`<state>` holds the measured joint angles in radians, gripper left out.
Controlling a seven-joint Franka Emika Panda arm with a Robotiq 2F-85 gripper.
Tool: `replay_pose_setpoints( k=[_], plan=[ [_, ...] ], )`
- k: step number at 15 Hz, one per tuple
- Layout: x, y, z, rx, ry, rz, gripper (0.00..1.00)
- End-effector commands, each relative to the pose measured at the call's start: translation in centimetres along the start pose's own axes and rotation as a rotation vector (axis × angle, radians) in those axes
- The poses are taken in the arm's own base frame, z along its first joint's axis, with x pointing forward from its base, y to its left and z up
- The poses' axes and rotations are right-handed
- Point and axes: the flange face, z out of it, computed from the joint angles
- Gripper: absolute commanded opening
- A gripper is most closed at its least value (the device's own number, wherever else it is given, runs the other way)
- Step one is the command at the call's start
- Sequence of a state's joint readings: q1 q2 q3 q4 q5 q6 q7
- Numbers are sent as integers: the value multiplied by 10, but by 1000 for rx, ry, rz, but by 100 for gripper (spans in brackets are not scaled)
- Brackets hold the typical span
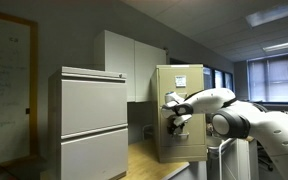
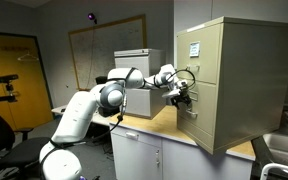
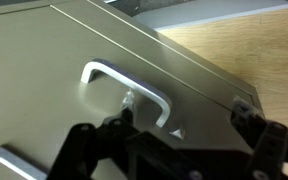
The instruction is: Open the bottom drawer of the beige file cabinet
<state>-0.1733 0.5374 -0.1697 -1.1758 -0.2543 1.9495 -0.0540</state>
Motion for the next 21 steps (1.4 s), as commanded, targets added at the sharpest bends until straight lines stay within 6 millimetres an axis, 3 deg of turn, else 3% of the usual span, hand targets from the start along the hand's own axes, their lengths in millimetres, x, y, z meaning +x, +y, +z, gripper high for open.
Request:
replay_pose_setpoints(
  k=[1, 10, 11, 14, 21],
  plan=[
    [-32, 4, 25, 142, -25, 18, 100],
    [-33, -25, 6, 138, -45, -30, 100],
    [-1, -2, 1, 2, -3, -1, 100],
    [-1, -3, 1, 2, -4, -1, 100],
    [-24, 10, 25, 105, 4, 54, 100]
  ],
)
